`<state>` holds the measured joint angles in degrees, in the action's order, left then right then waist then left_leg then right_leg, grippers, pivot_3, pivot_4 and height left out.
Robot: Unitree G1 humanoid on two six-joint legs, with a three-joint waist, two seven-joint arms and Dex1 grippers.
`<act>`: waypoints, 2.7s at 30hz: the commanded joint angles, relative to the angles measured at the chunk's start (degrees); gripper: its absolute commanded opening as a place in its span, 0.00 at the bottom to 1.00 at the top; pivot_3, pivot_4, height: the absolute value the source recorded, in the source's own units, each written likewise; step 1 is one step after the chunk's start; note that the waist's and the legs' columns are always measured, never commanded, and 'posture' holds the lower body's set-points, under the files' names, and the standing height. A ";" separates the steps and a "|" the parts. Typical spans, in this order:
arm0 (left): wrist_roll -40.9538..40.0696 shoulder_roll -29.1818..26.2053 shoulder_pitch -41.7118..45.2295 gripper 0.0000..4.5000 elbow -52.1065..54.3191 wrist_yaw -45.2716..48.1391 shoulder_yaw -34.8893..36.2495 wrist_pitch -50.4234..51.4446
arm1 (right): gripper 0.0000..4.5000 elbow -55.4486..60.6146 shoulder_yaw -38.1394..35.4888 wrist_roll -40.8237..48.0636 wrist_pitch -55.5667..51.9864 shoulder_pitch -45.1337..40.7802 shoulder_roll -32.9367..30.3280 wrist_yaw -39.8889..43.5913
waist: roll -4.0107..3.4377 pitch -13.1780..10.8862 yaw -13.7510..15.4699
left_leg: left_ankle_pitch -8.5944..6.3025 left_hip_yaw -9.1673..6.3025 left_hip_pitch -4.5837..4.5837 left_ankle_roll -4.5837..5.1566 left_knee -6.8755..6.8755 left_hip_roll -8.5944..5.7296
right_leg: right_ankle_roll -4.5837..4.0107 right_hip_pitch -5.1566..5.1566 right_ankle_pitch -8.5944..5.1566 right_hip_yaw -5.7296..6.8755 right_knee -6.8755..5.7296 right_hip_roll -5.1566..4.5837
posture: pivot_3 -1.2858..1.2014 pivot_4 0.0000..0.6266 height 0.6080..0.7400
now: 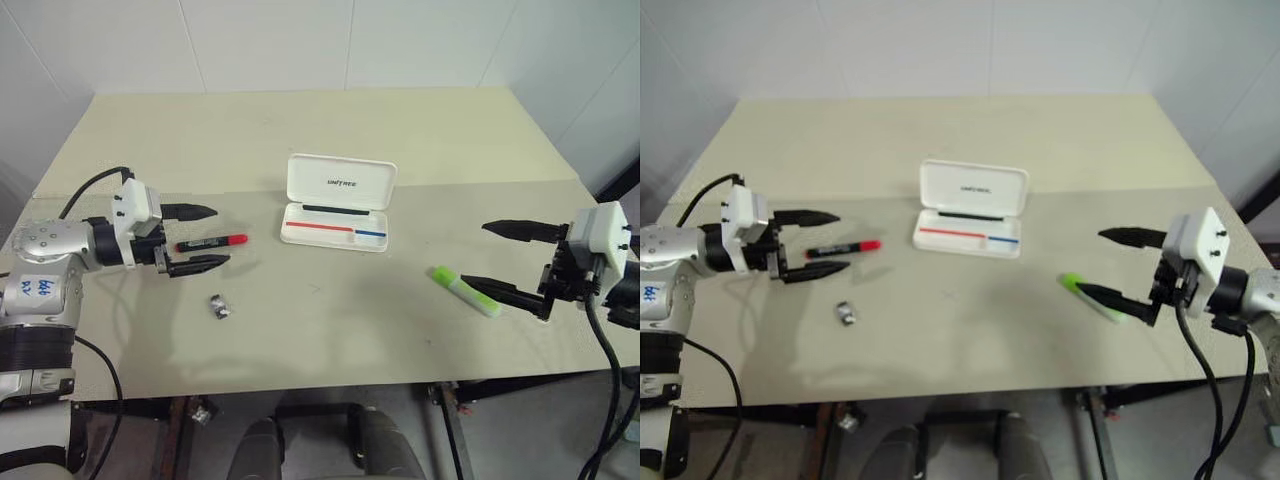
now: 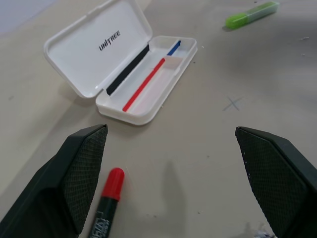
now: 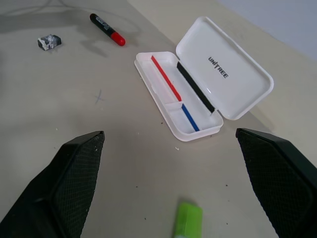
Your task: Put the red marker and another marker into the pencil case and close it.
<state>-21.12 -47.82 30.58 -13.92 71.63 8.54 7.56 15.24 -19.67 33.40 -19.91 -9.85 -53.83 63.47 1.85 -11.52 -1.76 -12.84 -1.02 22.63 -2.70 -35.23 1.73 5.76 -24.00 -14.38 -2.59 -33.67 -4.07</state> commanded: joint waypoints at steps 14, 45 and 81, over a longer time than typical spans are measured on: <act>-1.91 0.71 -2.20 0.99 7.18 -4.00 1.97 0.65 | 1.00 -9.91 21.86 -10.17 -0.37 -25.74 4.33 2.58 | 0.12 -0.08 -0.07 | -0.16 0.24 0.08 0.01 0.04 0.05 | 0.05 -0.41 -0.10 -0.36 -0.36 0.18 | 0.52 0.24 1.00; -5.07 2.85 -8.11 1.00 19.55 -11.09 3.86 4.81 | 0.55 -62.14 38.17 -37.39 20.37 -50.33 27.67 5.45 | 0.18 -0.12 -1.01 | -0.16 0.42 0.24 -0.01 0.01 0.15 | 0.95 -0.95 0.44 -0.73 -0.98 0.44 | 0.52 0.24 1.00; -6.71 -0.18 -10.94 1.00 16.57 -1.17 2.57 6.20 | 0.00 -15.78 37.47 -31.27 7.95 -24.54 16.48 16.12 | 0.22 -0.14 -1.40 | -0.28 0.49 -0.26 -0.21 -0.07 0.18 | -0.10 -0.60 -0.30 -0.83 -1.18 0.47 | 0.52 0.24 1.00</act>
<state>-26.85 -47.74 19.50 0.05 70.75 10.29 13.89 -2.84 18.26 2.12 -10.36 -34.12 -37.00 81.34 2.07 -11.67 -3.16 -13.12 -0.52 22.38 -2.92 -35.35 1.92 5.66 -24.62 -14.68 -3.42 -34.85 -3.60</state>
